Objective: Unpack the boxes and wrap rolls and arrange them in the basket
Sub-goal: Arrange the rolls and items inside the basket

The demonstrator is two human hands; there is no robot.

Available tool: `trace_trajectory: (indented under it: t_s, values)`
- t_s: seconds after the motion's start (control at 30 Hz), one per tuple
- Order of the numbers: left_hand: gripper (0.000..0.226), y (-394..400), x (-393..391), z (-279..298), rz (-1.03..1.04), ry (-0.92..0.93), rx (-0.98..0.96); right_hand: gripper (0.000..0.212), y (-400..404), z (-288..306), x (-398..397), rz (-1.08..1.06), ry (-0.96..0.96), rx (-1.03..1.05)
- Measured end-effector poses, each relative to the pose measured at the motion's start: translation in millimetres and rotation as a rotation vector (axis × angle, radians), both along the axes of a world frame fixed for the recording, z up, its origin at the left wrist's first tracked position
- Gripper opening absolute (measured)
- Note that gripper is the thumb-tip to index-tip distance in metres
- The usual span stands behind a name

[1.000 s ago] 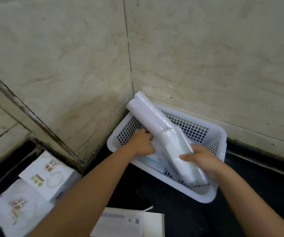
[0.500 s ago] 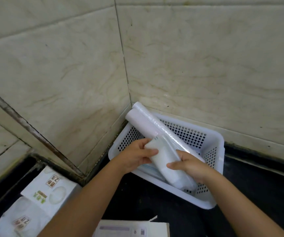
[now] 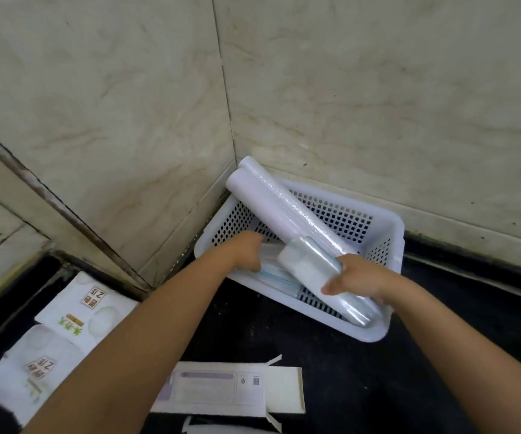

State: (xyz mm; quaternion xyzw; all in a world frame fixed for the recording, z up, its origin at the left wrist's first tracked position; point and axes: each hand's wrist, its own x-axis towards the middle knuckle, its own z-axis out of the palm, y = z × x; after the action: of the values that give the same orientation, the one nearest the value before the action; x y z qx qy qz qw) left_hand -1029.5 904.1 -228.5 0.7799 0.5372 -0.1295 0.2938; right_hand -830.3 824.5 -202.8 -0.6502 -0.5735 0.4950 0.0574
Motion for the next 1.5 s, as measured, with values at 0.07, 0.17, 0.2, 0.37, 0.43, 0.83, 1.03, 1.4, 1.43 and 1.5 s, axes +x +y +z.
trace_trajectory:
  t_s: [0.07, 0.17, 0.2, 0.37, 0.43, 0.83, 1.03, 1.4, 1.43, 1.5]
  values:
    - [0.077, 6, 12, -9, -0.172, 0.192, 0.048, 0.018, 1, 1, -2, -0.008, -0.063, 0.024]
    - [0.087, 10, 24, -16, -0.214, 0.292, -0.016, 0.022, 3, 4, -2, -0.033, -0.105, 0.040]
    - [0.080, 9, 26, -15, -0.232, 0.313, -0.021, 0.026, 3, 4, -1, -0.056, -0.108, 0.038]
    - [0.061, 7, 22, -5, -0.265, 0.280, -0.183, 0.027, 5, 8, 9, -0.139, -0.086, 0.025]
    - [0.079, 7, 15, 3, -0.156, 0.274, -0.375, 0.018, 7, 9, 12, -0.177, -0.045, 0.021]
    - [0.037, 2, 17, 10, -0.325, 0.294, -0.138, 0.017, 15, 6, 2, -0.151, -0.092, 0.053]
    - [0.019, -18, -22, 30, -0.341, 0.187, 0.253, 0.020, 29, 3, -40, 0.223, -0.278, 0.254]
    - [0.033, -15, -29, 14, -0.228, 0.164, 0.287, 0.017, 57, -48, -80, 0.435, -0.295, 0.124]
    - [0.035, -13, -24, 10, -0.247, 0.172, 0.272, 0.020, 54, -46, -79, 0.434, -0.300, 0.101]
    - [0.036, -8, -14, 4, -0.274, 0.195, 0.175, 0.018, 50, -44, -75, 0.430, -0.280, 0.062]
